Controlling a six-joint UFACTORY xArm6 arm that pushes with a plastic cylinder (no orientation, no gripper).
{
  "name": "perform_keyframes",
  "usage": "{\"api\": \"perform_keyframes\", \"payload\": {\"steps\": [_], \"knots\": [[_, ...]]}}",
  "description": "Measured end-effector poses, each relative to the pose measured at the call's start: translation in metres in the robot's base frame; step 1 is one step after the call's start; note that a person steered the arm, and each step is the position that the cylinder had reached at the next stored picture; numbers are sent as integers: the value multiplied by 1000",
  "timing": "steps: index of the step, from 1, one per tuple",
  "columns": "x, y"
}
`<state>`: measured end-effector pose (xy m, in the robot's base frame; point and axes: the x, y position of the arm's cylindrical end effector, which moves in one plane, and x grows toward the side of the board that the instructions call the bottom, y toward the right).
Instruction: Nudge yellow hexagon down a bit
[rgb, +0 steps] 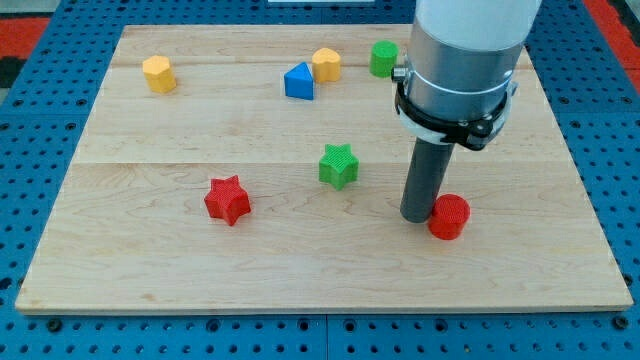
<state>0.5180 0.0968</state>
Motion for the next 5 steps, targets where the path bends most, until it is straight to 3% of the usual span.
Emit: {"api": "perform_keyframes", "payload": {"steps": [5], "knots": [[22, -11]]}}
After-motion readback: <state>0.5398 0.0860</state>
